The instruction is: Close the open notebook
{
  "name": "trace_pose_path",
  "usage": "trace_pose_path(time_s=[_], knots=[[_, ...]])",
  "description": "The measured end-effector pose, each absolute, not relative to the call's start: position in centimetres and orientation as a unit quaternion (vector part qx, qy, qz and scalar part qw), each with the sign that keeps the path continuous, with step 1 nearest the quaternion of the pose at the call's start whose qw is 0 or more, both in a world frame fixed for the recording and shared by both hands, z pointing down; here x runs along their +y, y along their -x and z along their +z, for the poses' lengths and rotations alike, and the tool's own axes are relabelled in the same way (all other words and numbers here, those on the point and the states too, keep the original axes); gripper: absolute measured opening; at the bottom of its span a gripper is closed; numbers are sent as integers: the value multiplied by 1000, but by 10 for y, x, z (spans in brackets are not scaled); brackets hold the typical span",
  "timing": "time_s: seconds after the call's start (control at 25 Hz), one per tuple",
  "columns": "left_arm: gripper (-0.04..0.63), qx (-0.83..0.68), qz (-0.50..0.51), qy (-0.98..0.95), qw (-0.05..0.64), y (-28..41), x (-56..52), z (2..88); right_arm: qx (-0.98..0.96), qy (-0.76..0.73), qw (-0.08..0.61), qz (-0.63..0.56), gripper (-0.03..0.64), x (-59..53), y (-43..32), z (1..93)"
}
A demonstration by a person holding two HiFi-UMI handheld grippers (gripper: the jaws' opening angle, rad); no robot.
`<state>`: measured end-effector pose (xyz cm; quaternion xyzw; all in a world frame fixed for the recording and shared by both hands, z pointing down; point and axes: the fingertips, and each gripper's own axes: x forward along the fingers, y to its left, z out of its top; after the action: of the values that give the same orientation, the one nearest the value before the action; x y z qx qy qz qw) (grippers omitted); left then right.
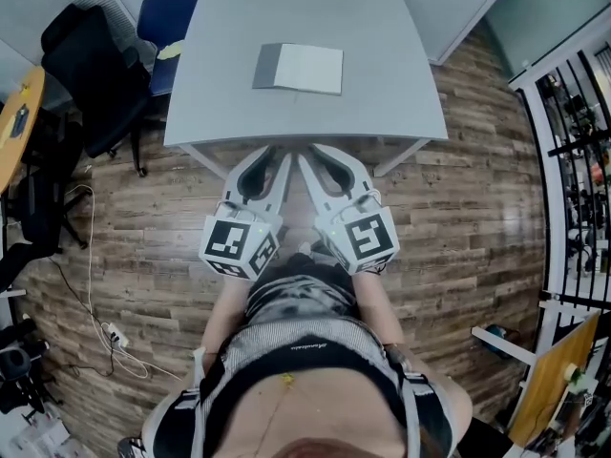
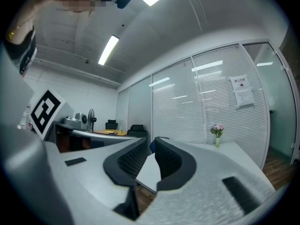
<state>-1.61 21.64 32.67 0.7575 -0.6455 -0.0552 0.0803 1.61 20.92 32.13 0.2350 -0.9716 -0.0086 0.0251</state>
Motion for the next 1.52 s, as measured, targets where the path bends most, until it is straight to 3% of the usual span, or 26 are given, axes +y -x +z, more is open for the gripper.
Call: trace_pose_path(time_s=[0.72, 1.52], knots=[[66, -641, -51, -761, 83, 19, 184, 333, -972, -233, 30, -7, 57, 180, -14, 332], [66, -591, -54, -800, 89, 57, 70, 336, -958, -285, 29, -5, 57, 69, 28, 334]])
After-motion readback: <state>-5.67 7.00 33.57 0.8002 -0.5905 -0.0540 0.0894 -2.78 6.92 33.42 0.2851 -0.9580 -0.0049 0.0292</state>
